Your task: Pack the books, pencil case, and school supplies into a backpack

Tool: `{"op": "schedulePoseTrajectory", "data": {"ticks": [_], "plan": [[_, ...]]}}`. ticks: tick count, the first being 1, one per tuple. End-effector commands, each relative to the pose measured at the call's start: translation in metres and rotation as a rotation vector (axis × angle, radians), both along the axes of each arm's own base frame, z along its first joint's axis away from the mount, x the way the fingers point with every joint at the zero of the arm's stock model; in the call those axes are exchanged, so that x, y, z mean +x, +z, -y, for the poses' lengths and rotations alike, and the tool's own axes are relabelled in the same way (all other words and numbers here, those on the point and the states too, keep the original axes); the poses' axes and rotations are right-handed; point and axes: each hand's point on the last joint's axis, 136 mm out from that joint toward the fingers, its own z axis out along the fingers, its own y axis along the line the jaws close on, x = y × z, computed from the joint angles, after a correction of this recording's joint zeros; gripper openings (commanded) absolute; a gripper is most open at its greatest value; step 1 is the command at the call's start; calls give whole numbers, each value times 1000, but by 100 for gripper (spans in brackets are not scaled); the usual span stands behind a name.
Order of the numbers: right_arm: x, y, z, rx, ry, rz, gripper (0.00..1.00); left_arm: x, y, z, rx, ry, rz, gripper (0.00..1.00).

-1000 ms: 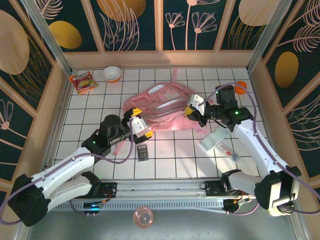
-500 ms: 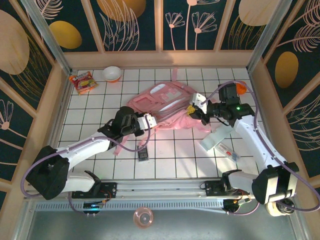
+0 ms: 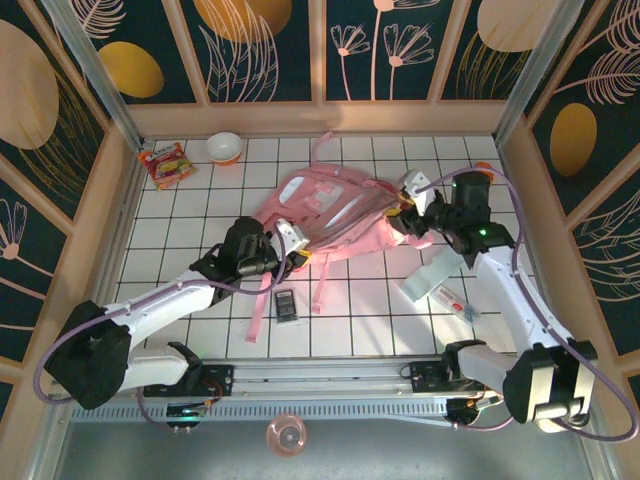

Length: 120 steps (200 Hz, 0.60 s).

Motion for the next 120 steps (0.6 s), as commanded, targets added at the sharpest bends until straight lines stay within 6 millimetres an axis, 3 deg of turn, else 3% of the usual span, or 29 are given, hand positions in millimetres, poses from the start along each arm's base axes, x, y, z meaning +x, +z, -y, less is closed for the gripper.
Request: {"op": "schedulePoseTrajectory", "data": {"ticks": [1,19,35,68,90,120], "plan": [[-3,64,14,182,-200,7,55,-5,14,16,-166,6,-140,0],[-27,72,8,274,-248,-84,55,-7,13,21,-195,-2,-191,0],[-50,63,-8,355,-275,-196,55,-6,14,24,-210,0,-218,0],[-91,17,-56,475,-321,-544,54,1,15,25,-203,27,-234,0],[-106,-12,-79,541,-396,-759,54,3,18,27,-211,30,-244,0],[-116,-45,-97,535,-516,-847,53,8,21,30,-215,40,-252,0]]}}
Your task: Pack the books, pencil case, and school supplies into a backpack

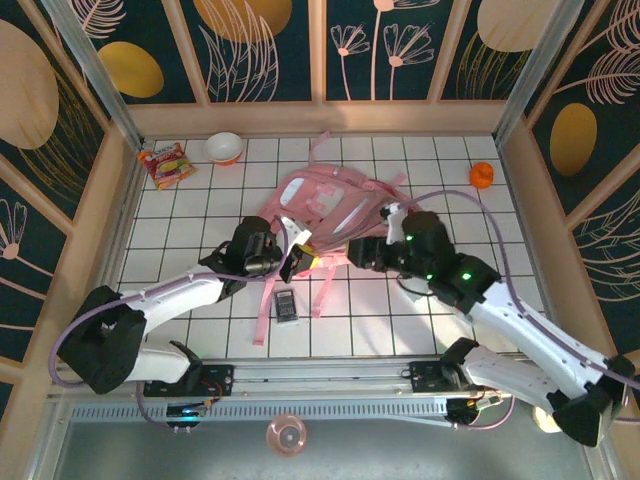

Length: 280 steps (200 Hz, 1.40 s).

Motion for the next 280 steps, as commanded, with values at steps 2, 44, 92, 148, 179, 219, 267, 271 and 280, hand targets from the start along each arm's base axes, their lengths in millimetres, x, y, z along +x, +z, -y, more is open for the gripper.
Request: {"op": "schedulePoseTrajectory", "data": {"ticks": [2,44,92,148,179,219,267,271,280], "plan": [[-3,-27,-3,18,-202,-171,53,8,33,15,-106,-1,-9,0],[0,-69,-17,-137,-246,-208,53,9,38,17,-116,-3,-15,0],[23,-63,-31,-180,-266,-119,50,6,44,16,-126,-11,-4,0],[34,-66,-31,-205,-297,-102,32,6,44,16,-133,-10,-7,0],[36,-64,-10,-272,-352,-95,10,8,39,11,-97,16,-1,0],[37,-70,23,-373,-393,-119,0,12,29,-2,-62,57,10,0],[41,-72,48,-426,-382,-147,0,16,20,-23,-7,105,25,0],[42,-71,51,-432,-384,-145,0,16,20,-26,-2,111,28,0],[44,-66,62,-450,-399,-138,0,18,17,-33,18,127,31,0]]}}
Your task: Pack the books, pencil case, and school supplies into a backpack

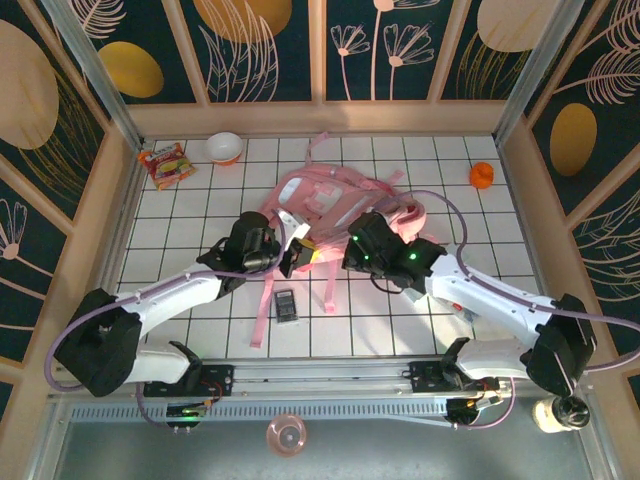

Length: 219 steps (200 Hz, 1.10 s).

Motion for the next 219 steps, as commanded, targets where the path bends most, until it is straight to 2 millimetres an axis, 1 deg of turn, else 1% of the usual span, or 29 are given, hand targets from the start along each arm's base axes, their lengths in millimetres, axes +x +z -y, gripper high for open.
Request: {"op": "schedulePoseTrajectory", "data": {"ticks": [1,13,21,34,46,53,67,73,83,95,112,124,137,151,161,173,181,185,191,203,206,212,219], "plan": [[8,1,60,-174,-109,11,0,10,0,-29,36,95,12,0],[10,8,71,-180,-108,21,0,12,-6,-40,71,122,21,0],[11,13,72,-163,-79,30,0,12,-9,-46,92,134,31,0],[9,21,60,-109,26,61,0,11,-14,-55,141,142,50,0],[2,25,41,-39,135,76,0,10,-17,-60,180,139,77,0],[-3,26,29,14,189,67,0,7,-16,-60,190,121,91,7],[-11,23,12,81,267,43,0,0,-10,-55,186,51,131,25],[-14,22,8,95,291,33,0,-3,-6,-52,179,19,151,33],[-18,17,3,101,321,14,0,-8,1,-47,163,-30,184,51],[-22,15,-1,101,357,1,0,-12,10,-39,153,-77,228,64],[-30,13,-10,116,407,-18,0,-14,17,-25,187,-125,299,76],[-34,15,-16,133,437,-23,0,-18,18,-10,219,-180,336,80],[-40,15,-24,147,471,-29,0,-18,17,5,241,-219,357,82],[-45,14,-30,153,496,-45,0,-18,15,20,228,-256,355,81],[-48,13,-34,159,508,-54,0,-17,11,27,229,-279,349,78],[-52,12,-38,172,522,-61,0,-16,3,30,251,-291,346,71],[-52,11,-39,177,520,-64,0,-12,-4,27,281,-275,346,60],[-52,10,-38,176,515,-65,0,-10,-7,24,298,-264,348,53],[-50,9,-36,169,504,-62,0,-8,-11,18,326,-244,356,39],[-45,2,-29,145,470,-68,0,-3,-16,3,379,-179,381,15],[-43,0,-26,137,459,-74,0,-3,-17,-1,392,-166,390,10],[-39,-4,-21,128,435,-83,0,-3,-19,-10,420,-150,406,4],[-36,-9,-15,119,412,-95,0,-4,-22,-21,453,-135,421,0]]}}
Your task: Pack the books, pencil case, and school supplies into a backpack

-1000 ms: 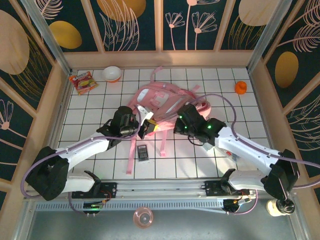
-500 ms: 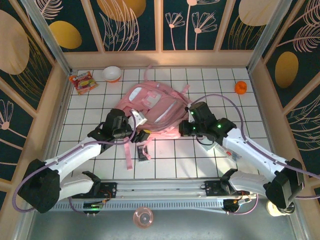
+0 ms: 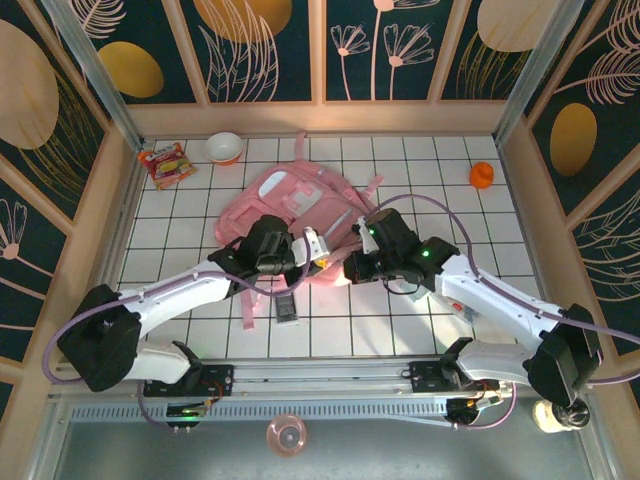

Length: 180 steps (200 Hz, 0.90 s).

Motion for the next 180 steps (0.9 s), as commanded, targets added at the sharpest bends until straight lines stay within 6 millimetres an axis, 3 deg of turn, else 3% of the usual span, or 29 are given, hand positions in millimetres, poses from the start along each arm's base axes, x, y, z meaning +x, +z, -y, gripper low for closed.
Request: {"op": "schedulePoseTrajectory", "data": {"ticks": [1,25,50,59,80,103,136,158,170,180], "plan": [[7,-2,3,24,-24,-4,0,16,-9,-40,118,128,130,0],[5,-16,10,-9,-51,-50,0,15,-20,-80,242,187,137,0],[-12,-16,-14,78,20,-79,0,13,-25,-108,365,222,150,2],[-16,-16,-23,110,45,-88,0,10,-19,-107,357,205,151,14],[-21,-19,-34,137,84,-97,0,-3,2,-80,236,89,111,59],[-23,-20,-41,144,119,-97,0,-14,14,-48,118,-12,37,77],[-24,-29,-37,109,126,-105,0,-8,-13,-27,180,-40,19,83],[-22,-29,-35,100,118,-94,0,5,-37,-26,244,-2,-1,82],[-20,-31,-33,88,109,-87,0,9,-49,-30,281,12,1,77],[-17,-33,-32,79,100,-84,0,12,-56,-33,299,30,3,67]]}}
